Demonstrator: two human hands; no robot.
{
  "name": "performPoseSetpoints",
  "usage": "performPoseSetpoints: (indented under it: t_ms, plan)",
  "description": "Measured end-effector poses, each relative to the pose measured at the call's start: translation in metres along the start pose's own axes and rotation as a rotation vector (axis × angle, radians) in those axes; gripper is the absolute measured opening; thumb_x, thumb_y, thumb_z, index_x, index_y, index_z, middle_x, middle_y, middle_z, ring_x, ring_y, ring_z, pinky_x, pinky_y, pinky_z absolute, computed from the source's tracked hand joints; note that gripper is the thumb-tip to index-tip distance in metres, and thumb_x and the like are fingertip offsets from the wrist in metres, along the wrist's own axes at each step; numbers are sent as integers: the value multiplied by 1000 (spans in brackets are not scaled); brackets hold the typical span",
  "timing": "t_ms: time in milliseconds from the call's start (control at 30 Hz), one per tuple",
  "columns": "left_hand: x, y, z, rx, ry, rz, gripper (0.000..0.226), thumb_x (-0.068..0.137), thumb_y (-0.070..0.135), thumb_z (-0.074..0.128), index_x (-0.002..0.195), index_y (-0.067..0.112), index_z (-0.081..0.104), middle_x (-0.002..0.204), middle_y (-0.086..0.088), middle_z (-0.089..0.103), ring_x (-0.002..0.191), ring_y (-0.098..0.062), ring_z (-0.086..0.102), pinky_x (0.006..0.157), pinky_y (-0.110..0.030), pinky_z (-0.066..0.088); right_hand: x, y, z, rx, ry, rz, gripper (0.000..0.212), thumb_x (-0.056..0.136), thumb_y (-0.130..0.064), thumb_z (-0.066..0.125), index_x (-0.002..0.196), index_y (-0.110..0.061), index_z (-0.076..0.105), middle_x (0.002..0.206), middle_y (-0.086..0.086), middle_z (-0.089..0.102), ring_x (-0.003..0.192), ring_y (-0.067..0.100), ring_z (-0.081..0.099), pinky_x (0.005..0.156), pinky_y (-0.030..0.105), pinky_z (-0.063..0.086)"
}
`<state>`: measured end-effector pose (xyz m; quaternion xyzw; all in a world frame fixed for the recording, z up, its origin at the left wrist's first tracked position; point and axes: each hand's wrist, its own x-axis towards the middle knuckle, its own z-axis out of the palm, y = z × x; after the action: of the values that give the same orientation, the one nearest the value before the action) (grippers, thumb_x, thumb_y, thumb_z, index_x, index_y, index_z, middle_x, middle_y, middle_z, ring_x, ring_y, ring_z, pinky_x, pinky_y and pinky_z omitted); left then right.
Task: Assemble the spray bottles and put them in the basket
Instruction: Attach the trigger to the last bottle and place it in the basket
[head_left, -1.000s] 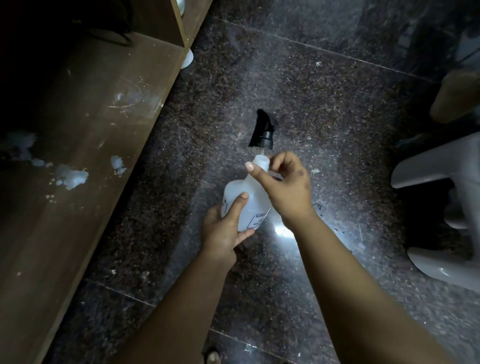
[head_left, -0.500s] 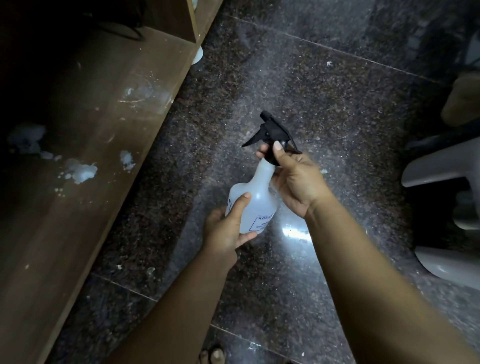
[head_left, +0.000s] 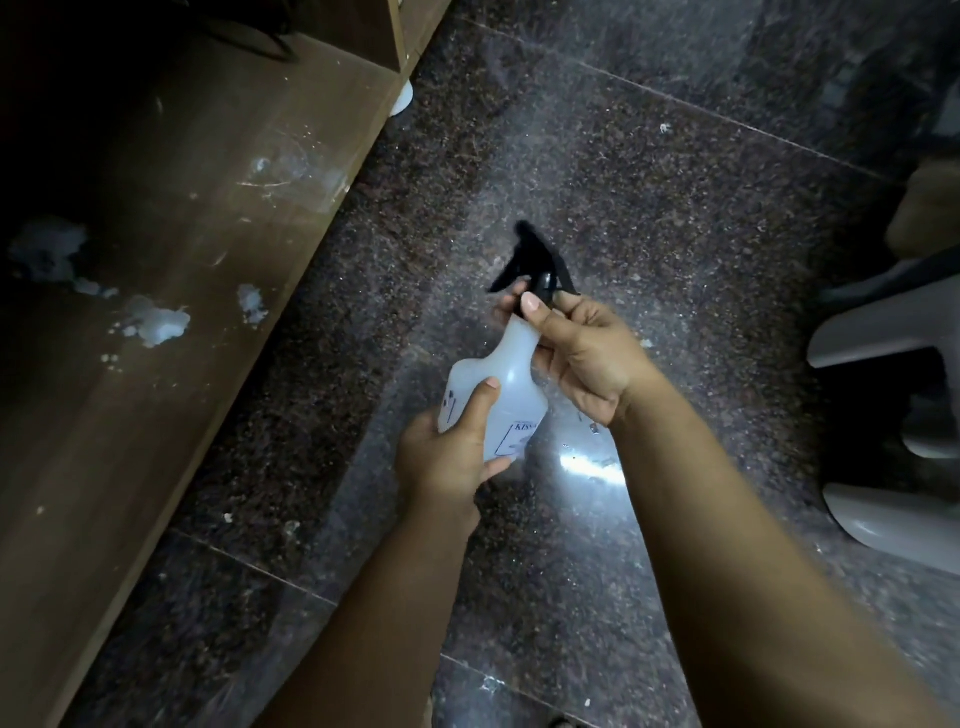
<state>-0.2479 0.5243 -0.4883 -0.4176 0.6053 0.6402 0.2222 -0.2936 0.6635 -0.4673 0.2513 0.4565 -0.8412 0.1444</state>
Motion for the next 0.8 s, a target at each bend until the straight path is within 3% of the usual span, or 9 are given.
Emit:
performPoseSetpoints:
  t_ms: [100, 200, 267, 333, 400, 533, 633, 700, 800]
  plan:
    - [-4, -2, 4, 152, 111, 249, 68, 47, 58, 80, 101, 22, 64, 95, 3, 71, 80, -18, 71, 63, -39, 61, 5, 10, 14, -2, 430, -115, 33, 69, -10, 83, 74, -14, 50, 80, 14, 60, 86, 31, 59, 76, 46, 52]
    - [-12, -9, -3, 197, 153, 286, 76, 44, 62, 76, 108, 24, 62, 97, 5, 70, 84, -19, 70, 73, -44, 61, 6, 23, 30, -333, 699, -94, 51, 56, -46, 86, 77, -17, 50, 90, 9, 69, 85, 27, 67, 75, 44, 55]
    - [-13, -12, -9, 188, 157, 266, 75, 48, 59, 80, 111, 22, 63, 99, 3, 71, 85, -19, 71, 72, -44, 61, 3, 28, 34, -365, 609, -33, 48, 63, -60, 76, 90, -24, 58, 97, 0, 70, 89, 18, 69, 81, 39, 57]
    - [-11, -10, -16, 105, 150, 180, 64, 55, 50, 84, 108, 19, 65, 98, -2, 72, 80, -18, 72, 62, -37, 61, -5, 33, 35, -49, 277, -7, 28, 85, -48, 63, 99, -24, 59, 90, -8, 71, 79, 7, 70, 72, 28, 58]
    - [-10, -5, -24, 22, 140, 108, 55, 60, 42, 85, 104, 15, 67, 95, -5, 73, 75, -17, 72, 52, -29, 58, -18, 33, 37, 186, 90, -6, 17, 98, -28, 48, 102, -18, 61, 85, -6, 71, 71, 6, 67, 64, 21, 57]
    - [-34, 3, -34, 68, 159, 171, 63, 53, 51, 84, 103, 18, 67, 96, -2, 73, 76, -17, 72, 55, -33, 60, -41, 27, 52, 78, 230, -107, 16, 96, -17, 52, 108, -7, 60, 84, -1, 64, 72, 7, 60, 66, 21, 53]
    - [-65, 15, -42, 108, 234, 274, 72, 47, 63, 76, 105, 22, 65, 97, 2, 72, 83, -19, 71, 69, -44, 61, -55, 14, 77, 75, 423, -139, 4, 88, -15, 67, 88, -14, 62, 66, -8, 65, 62, 3, 61, 62, 22, 50]
    - [-87, 29, -50, 119, 259, 301, 75, 47, 65, 75, 106, 21, 63, 99, 2, 71, 85, -20, 71, 70, -46, 61, -68, 3, 99, 35, 488, -146, 12, 86, -16, 68, 81, -20, 59, 64, -12, 64, 60, 0, 60, 63, 21, 50]
    - [-119, 54, -67, 23, 234, 205, 56, 52, 54, 82, 97, 25, 64, 95, 2, 72, 78, -16, 72, 63, -40, 61, -94, -18, 131, -78, 341, -129, 15, 93, -24, 59, 79, -20, 56, 55, -21, 60, 51, -8, 56, 51, 10, 47]
